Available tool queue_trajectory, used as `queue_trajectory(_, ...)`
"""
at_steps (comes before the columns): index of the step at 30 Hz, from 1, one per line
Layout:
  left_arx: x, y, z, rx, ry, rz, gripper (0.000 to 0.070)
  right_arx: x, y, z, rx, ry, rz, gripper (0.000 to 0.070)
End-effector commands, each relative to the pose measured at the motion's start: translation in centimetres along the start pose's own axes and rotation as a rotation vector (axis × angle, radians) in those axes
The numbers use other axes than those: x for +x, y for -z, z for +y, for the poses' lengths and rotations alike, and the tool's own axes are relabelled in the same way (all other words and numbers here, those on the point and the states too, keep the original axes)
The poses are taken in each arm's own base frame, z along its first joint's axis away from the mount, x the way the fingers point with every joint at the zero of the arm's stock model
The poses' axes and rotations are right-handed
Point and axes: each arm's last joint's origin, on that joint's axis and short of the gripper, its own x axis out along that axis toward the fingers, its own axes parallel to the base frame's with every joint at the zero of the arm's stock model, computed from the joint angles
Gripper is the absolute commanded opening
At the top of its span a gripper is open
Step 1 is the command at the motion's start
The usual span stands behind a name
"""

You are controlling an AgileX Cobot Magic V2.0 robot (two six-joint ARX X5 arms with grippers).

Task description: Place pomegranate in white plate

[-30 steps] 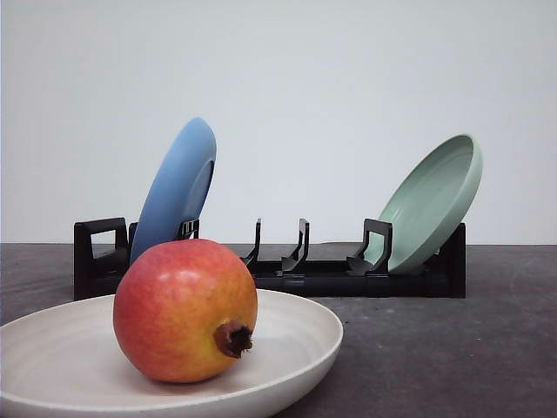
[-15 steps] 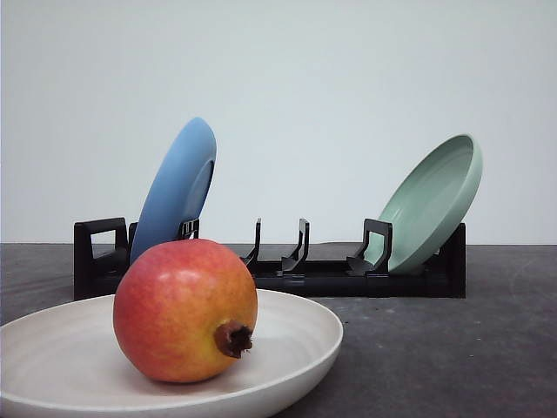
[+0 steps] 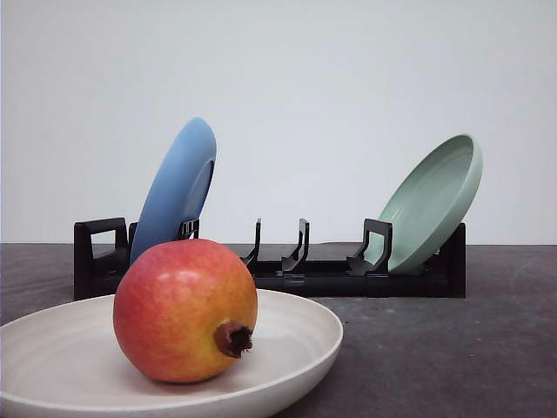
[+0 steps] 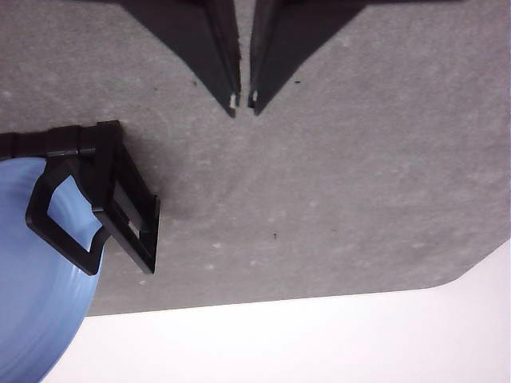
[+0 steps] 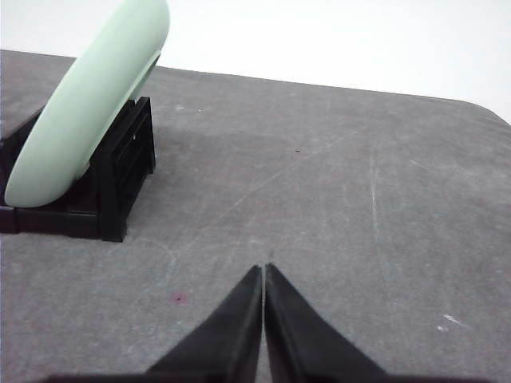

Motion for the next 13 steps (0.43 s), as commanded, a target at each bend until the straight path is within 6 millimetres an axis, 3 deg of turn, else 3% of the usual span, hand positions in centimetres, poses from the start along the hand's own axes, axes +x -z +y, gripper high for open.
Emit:
queue_trajectory(1, 0.09, 0.36, -0.03, -0.002, 0.002, 0.014, 0.0000, 0.04, 0.04, -0.01, -0.011, 0.002, -0.007, 0.0000)
queue_trajectory(13, 0.09, 0.36, -0.03, -0.002, 0.002, 0.014, 0.0000, 0.04, 0.04, -0.01, -0.011, 0.002, -0.007, 0.0000)
